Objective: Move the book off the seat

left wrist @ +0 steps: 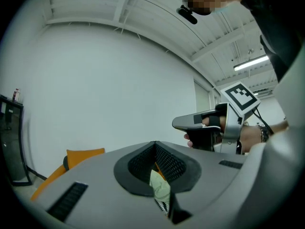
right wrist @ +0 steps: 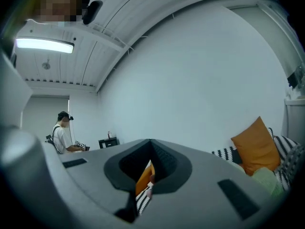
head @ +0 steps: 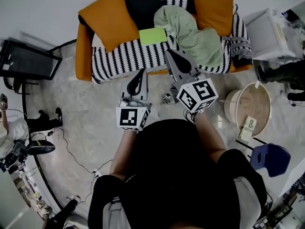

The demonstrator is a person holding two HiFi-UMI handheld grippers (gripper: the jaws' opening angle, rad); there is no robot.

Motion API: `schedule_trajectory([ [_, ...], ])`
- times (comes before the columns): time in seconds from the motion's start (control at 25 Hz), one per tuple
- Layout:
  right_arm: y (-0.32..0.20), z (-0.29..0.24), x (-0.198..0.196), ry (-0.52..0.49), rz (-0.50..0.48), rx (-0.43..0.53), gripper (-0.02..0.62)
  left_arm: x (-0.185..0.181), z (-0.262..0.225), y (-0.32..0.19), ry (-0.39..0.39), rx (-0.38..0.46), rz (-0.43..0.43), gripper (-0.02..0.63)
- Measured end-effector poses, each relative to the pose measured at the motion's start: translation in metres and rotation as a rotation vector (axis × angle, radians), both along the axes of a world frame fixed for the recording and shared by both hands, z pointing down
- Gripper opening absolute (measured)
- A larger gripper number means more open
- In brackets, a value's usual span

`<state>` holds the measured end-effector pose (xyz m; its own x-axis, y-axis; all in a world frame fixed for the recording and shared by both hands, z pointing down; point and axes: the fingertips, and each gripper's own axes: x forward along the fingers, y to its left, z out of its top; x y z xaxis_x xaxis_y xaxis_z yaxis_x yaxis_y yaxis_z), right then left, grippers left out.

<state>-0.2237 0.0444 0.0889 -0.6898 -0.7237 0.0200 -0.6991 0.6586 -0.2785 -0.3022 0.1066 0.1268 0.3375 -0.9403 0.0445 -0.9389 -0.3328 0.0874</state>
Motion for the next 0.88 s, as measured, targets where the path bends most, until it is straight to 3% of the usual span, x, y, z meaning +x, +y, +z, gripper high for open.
schedule_trajectory([
  [0.48,-0.091,0.013,0.002,0.002,-0.024,-0.031,0.015,-0.007,0.020,-0.077,0.015,-0.046,-0.069,0.009],
  [0.88,-0.155,0.048,-0.014,0.078,0.031,-0.087,0.015,-0.034,0.066,-0.158,0.076,-0.131,-0.015,0.009],
])
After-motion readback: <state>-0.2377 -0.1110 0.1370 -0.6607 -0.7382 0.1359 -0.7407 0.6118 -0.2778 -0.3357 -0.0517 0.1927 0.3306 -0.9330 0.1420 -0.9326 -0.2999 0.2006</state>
